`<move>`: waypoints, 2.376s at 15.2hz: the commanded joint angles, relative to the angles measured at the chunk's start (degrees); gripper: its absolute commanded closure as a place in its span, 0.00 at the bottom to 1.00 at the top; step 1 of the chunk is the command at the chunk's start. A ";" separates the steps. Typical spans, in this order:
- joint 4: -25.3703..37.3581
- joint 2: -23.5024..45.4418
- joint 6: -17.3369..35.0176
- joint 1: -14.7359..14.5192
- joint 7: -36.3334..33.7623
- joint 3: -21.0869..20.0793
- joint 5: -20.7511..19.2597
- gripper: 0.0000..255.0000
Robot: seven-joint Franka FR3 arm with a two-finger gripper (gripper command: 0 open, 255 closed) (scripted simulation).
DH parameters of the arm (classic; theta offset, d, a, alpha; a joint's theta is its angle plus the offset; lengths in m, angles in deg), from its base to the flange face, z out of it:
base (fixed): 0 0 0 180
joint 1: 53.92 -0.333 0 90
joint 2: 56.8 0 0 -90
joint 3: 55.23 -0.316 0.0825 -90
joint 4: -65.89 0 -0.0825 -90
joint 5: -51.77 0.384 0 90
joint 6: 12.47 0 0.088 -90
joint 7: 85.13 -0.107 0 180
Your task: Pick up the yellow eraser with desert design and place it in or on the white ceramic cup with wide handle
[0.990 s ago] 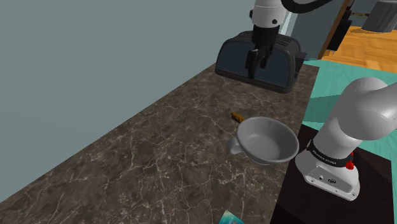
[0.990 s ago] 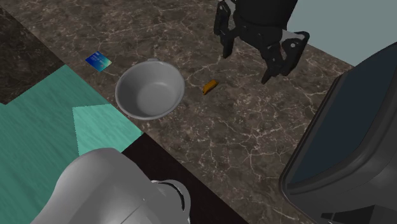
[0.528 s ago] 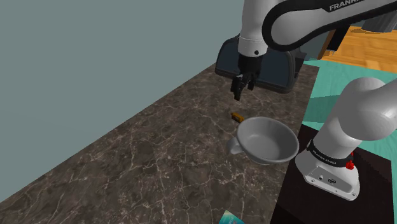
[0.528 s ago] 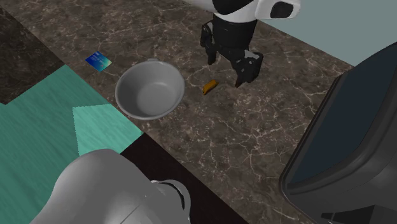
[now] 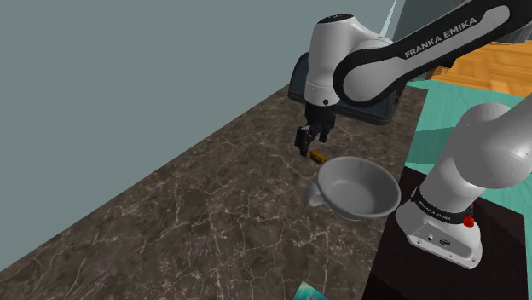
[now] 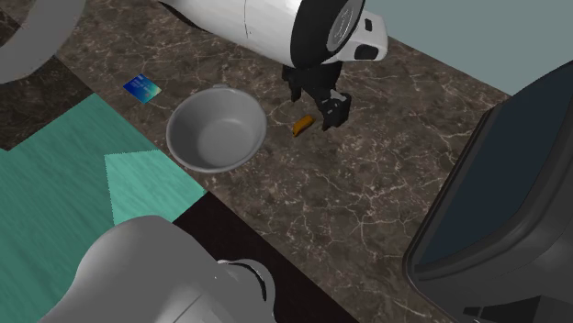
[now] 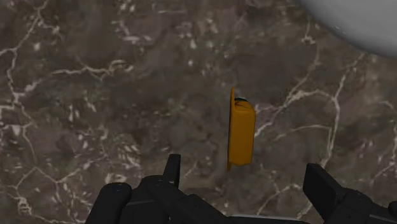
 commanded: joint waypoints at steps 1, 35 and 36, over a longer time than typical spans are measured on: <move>-0.66 1.33 2.04 0.12 -0.08 -0.28 0.01 0.00; 4.93 -3.79 -8.64 0.08 0.18 1.23 -0.50 1.00; 5.49 -4.12 -9.52 0.09 0.19 1.35 -0.56 1.00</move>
